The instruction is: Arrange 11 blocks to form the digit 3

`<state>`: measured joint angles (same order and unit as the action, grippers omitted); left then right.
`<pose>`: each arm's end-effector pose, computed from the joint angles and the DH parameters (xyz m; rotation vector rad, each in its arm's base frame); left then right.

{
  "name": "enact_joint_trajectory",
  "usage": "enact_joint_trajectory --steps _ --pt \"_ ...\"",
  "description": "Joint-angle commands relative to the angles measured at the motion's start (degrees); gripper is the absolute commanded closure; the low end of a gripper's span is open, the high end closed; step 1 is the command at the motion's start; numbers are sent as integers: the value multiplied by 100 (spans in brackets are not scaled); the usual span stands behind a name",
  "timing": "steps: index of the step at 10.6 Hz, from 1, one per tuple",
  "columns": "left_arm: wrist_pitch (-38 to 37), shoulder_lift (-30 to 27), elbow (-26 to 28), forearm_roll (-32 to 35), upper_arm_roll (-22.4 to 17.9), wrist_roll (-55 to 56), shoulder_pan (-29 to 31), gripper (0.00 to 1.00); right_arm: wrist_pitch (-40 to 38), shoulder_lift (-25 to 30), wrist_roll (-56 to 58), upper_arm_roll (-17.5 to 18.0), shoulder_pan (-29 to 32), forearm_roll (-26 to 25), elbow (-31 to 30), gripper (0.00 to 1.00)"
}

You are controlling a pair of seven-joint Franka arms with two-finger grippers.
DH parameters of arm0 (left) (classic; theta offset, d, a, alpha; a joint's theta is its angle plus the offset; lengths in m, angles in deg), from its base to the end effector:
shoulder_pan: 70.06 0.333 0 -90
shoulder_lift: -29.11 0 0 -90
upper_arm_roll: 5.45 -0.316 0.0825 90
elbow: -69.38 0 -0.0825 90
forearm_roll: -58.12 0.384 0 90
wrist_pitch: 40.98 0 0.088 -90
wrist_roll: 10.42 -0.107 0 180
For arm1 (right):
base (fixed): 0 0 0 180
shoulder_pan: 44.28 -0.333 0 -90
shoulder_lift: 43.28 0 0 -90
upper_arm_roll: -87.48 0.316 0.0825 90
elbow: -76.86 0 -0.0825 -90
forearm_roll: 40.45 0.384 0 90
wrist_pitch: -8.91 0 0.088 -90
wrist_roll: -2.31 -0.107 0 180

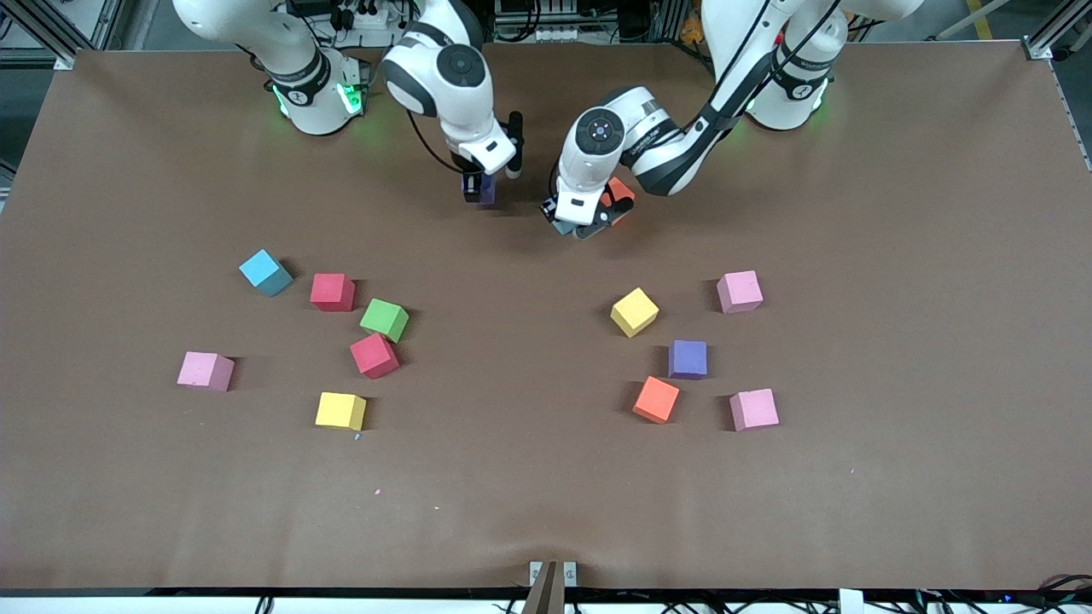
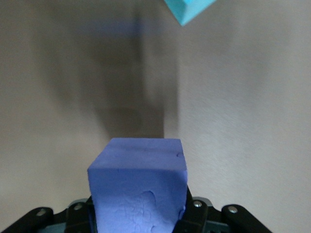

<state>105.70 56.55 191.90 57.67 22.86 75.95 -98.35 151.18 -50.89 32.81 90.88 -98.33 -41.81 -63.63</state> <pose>0.3140 -0.4784 0.2041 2.9303 0.8641 -0.3281 0.2541 0.3993 0.2376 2.2162 2.1801 -0.1514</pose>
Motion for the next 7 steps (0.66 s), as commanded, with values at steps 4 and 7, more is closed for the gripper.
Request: enact_joint_trajectory --steps 4,7 --pt "-25 -97 -62 168 -26 -252 -55 100 758 -539 -326 -42 -123 -84 -49 100" --pt "-577 -589 -149 168 -26 -243 314 100 820 -601 -369 -42 -53 -75 -31 75"
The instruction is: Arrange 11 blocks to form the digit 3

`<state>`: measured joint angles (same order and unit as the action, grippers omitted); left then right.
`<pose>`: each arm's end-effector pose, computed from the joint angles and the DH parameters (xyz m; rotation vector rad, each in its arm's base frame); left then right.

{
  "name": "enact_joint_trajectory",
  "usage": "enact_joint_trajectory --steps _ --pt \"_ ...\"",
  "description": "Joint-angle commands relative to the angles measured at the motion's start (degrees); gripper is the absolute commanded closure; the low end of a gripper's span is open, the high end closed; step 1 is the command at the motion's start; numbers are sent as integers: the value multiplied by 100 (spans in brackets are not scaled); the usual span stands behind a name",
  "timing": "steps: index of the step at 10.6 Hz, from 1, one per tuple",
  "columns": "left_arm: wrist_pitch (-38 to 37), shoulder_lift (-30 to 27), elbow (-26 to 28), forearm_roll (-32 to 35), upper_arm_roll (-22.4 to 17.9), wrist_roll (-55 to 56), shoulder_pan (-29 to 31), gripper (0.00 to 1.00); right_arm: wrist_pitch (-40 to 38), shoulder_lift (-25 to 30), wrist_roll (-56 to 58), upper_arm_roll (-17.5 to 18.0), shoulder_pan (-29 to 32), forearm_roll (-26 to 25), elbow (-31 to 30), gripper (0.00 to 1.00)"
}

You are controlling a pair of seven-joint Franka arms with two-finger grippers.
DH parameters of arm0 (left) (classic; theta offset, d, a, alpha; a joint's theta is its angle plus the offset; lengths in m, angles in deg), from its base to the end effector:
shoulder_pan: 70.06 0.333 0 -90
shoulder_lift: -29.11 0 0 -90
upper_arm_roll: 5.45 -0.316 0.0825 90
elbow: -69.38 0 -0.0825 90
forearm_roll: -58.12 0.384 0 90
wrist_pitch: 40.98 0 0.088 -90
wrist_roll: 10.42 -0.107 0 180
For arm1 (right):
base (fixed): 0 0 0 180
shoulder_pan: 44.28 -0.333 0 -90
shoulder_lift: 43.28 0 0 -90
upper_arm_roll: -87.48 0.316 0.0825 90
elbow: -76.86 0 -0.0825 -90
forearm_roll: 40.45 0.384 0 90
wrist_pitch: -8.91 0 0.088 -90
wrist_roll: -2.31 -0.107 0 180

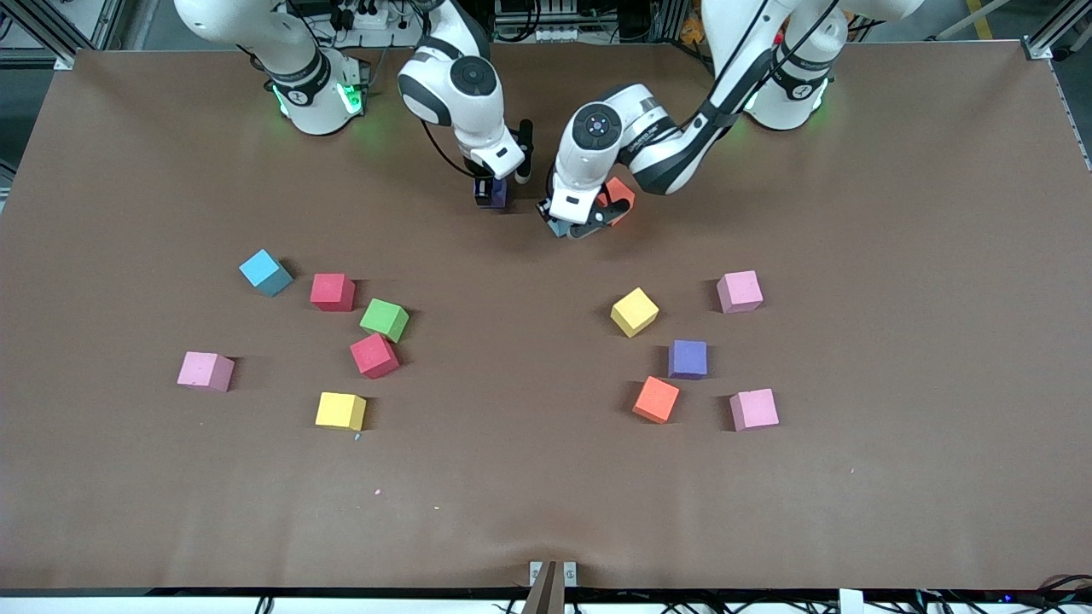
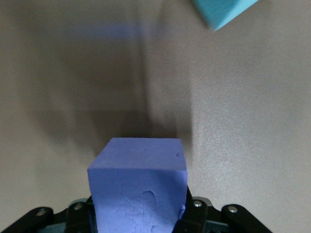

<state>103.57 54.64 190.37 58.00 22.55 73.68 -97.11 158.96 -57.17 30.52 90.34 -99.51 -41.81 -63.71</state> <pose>0.3350 -0.4755 0.2270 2.9271 0.8279 -0.2842 0.2501 0.4044 0.1957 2.2552 2.1569 -0.1158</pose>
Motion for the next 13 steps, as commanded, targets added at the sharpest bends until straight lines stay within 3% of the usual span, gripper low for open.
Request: enact_joint_trajectory --steps 1,2,6,9,10,13 --pt "-523 -504 -92 135 4 -16 321 100 42 1 -228 4 92 -75 -14 27" --pt "-707 -583 -197 135 22 -16 505 100 33 18 -255 13 92 -75 -14 0" --pt "-1315 -961 -558 135 22 -25 1060 100 -413 622 -264 13 92 -75 -14 0" --pt "-1473 -1023 -542 57 30 193 1088 100 -1020 1221 -237 -22 346 -75 55 0" --pt "-1621 -1006 -506 56 57 273 1035 100 -1056 1248 -255 -22 652 -75 117 0" --pt "-1606 -568 -532 30 784 325 974 100 -952 1117 -325 -22 1741 -22 223 0"
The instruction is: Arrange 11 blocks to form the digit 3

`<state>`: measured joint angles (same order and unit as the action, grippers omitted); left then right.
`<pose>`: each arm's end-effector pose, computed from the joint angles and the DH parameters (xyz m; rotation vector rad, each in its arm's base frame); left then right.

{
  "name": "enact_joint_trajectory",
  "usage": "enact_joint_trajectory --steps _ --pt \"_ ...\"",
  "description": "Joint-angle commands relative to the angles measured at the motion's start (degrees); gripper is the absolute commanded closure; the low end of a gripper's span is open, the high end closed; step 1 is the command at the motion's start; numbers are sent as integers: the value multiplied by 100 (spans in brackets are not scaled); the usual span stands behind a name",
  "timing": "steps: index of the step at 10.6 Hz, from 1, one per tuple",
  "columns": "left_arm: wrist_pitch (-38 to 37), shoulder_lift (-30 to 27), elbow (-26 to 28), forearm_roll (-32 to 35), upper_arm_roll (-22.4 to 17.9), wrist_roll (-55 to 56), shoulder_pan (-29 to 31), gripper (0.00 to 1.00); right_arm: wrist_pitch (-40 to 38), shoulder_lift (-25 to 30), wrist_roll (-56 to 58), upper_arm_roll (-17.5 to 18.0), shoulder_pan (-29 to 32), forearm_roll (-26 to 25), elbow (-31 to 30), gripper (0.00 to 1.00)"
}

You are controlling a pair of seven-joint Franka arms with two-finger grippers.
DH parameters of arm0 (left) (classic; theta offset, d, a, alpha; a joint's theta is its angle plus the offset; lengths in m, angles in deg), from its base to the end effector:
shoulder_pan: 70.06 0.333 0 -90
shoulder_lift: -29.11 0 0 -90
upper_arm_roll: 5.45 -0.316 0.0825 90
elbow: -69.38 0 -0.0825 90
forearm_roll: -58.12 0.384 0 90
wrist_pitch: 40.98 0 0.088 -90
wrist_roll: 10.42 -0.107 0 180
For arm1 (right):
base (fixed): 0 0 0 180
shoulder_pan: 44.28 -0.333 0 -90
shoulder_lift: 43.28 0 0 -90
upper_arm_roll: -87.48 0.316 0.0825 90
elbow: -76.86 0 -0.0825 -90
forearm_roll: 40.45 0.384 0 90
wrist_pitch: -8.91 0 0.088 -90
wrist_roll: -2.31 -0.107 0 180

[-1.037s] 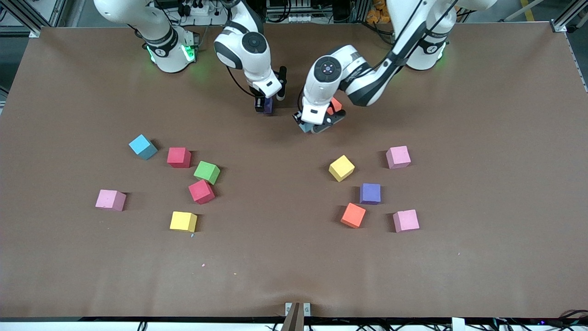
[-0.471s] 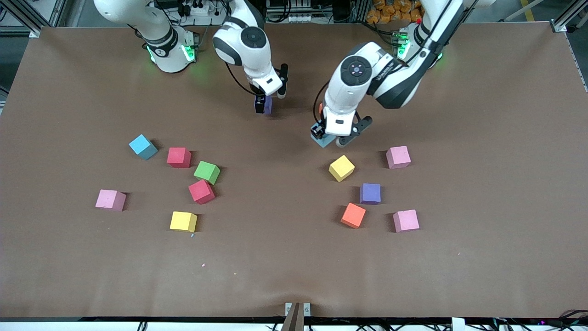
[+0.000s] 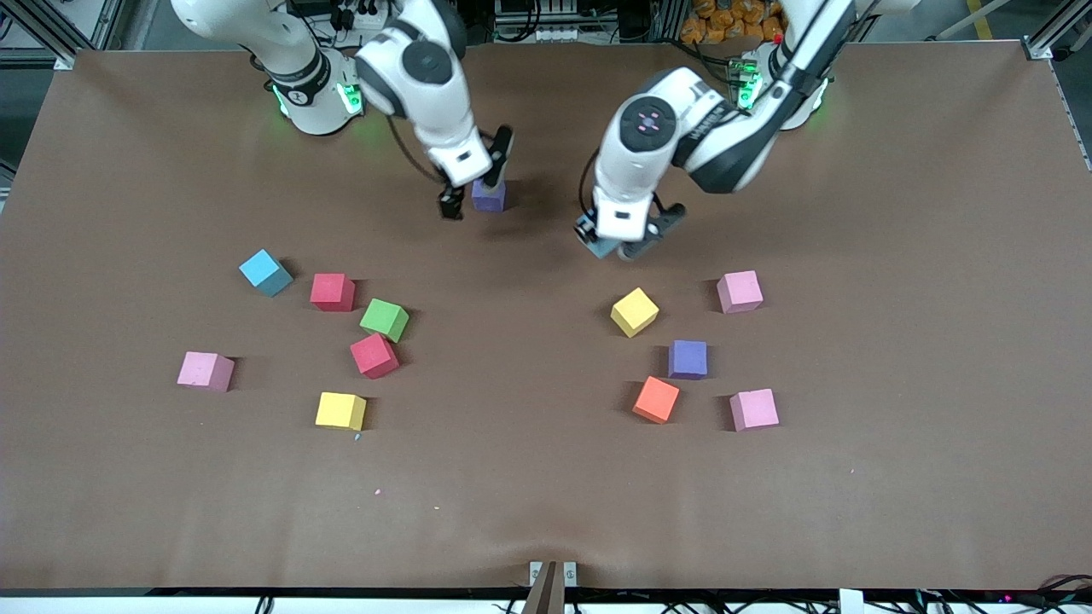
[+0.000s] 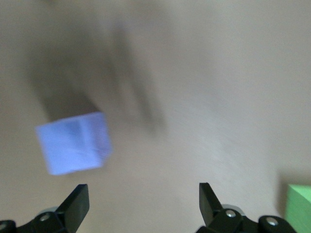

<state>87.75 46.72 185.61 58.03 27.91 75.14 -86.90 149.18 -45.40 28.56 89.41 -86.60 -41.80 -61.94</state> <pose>0.3840 -0.4452 0.3169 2.9471 0.9710 -0.2661 0.3488 0.3399 0.2917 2.5365 1.8274 -0.0141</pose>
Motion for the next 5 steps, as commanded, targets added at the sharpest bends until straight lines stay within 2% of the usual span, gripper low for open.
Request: enact_joint_trajectory --steps 1,3,5 --pt "3 260 -39 -78 276 476 -144 100 70 -165 -312 61 741 -24 116 0" --pt "91 269 -30 -586 268 1370 -294 100 245 -446 -656 70 1303 -33 247 0" --pt "528 470 -3 -659 250 2845 -530 100 386 -859 -517 70 1787 -103 502 0"
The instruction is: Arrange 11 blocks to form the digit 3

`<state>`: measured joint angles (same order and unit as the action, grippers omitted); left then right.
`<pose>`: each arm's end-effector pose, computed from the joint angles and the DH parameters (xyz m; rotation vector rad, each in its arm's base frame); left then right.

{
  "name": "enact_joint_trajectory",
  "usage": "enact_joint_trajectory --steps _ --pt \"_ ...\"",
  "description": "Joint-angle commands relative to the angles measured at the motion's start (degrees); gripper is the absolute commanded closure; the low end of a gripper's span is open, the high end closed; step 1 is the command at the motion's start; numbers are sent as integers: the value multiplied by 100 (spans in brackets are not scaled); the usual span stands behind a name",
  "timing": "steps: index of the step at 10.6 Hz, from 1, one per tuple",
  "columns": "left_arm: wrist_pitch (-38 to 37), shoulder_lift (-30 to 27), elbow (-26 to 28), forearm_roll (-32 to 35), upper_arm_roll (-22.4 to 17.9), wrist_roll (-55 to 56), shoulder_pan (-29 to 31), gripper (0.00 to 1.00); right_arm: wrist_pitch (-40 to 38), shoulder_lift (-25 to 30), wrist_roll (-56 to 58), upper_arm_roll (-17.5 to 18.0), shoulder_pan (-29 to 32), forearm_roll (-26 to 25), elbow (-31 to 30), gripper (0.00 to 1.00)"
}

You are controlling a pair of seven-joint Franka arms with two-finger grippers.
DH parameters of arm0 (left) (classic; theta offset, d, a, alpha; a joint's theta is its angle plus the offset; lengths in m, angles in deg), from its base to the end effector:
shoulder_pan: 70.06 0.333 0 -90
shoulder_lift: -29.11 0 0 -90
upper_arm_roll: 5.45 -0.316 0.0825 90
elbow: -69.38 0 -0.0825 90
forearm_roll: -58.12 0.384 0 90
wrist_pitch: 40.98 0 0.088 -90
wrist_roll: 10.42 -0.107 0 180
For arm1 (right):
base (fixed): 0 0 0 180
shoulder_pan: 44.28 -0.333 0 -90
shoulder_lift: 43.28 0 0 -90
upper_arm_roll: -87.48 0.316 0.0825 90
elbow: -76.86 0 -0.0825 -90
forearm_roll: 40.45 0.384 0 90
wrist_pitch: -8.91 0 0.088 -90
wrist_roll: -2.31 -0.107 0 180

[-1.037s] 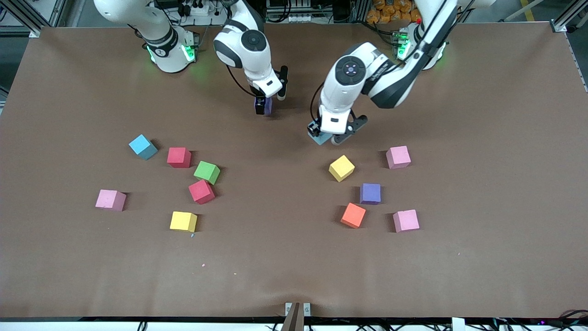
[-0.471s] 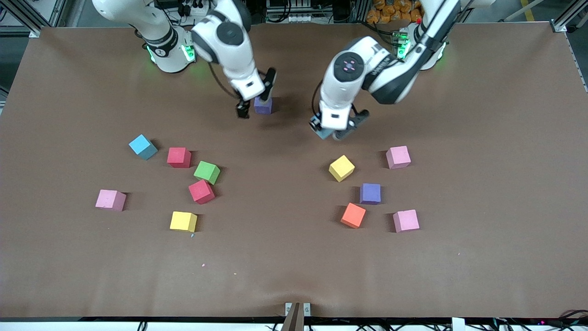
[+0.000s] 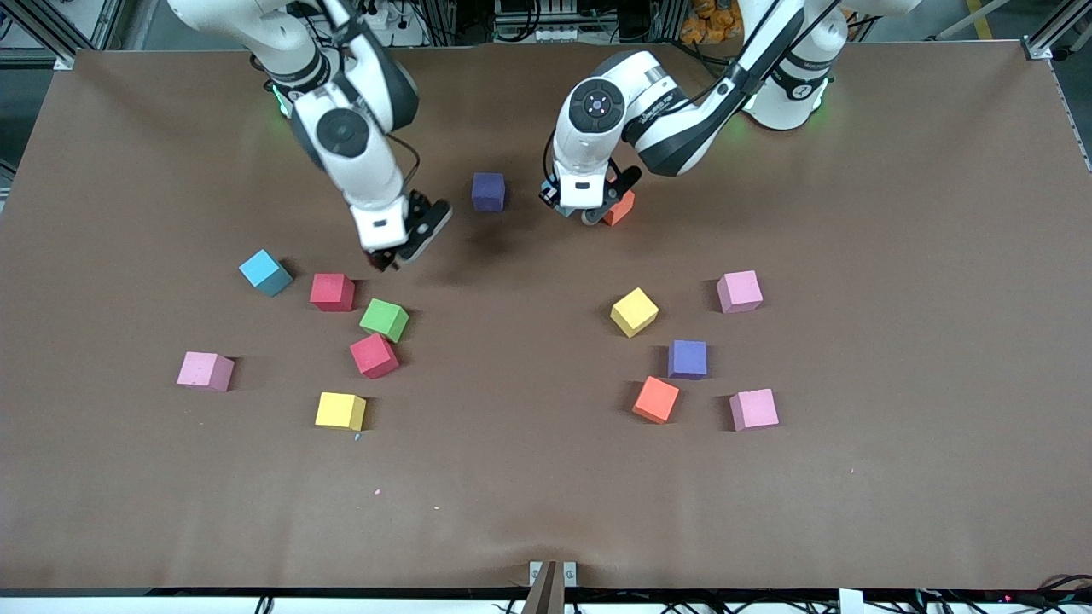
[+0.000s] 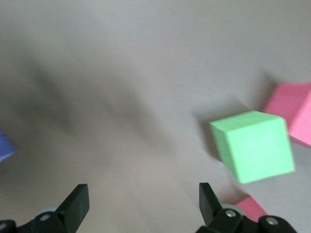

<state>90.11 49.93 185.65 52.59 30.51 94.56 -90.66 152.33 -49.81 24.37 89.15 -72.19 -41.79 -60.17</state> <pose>0.3334 -0.4885 0.2979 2.7708 1.4036 -0.4463 0.4348 0.2471 0.2705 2.8055 1.3898 -0.0026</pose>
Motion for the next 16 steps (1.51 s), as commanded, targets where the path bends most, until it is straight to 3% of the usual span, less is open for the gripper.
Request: enact_joint_trajectory --steps 1,6,8,10,12,14,16 --pt "573 281 1 -54 -10 1615 -285 100 142 -550 -28 96 505 -95 413 0" --pt "1769 396 606 246 -19 3580 -559 100 46 -1096 -753 105 1244 2 950 0" --pt "2017 396 678 289 -19 4134 -637 100 -443 -1087 -2155 140 1218 36 1116 0" --pt "2262 449 677 796 -19 4818 -743 100 -1189 -1096 -3572 131 1175 789 1554 0" --pt "2264 598 669 1587 -19 5320 -761 100 -1202 -1209 -4469 131 1218 959 1810 0" --pt "2307 738 616 1792 -19 5463 -778 100 -1184 -1508 -5664 131 1193 986 2066 0" --pt "2351 826 572 1810 -19 5463 -839 100 -1184 -1596 -6003 123 1209 977 2066 0"
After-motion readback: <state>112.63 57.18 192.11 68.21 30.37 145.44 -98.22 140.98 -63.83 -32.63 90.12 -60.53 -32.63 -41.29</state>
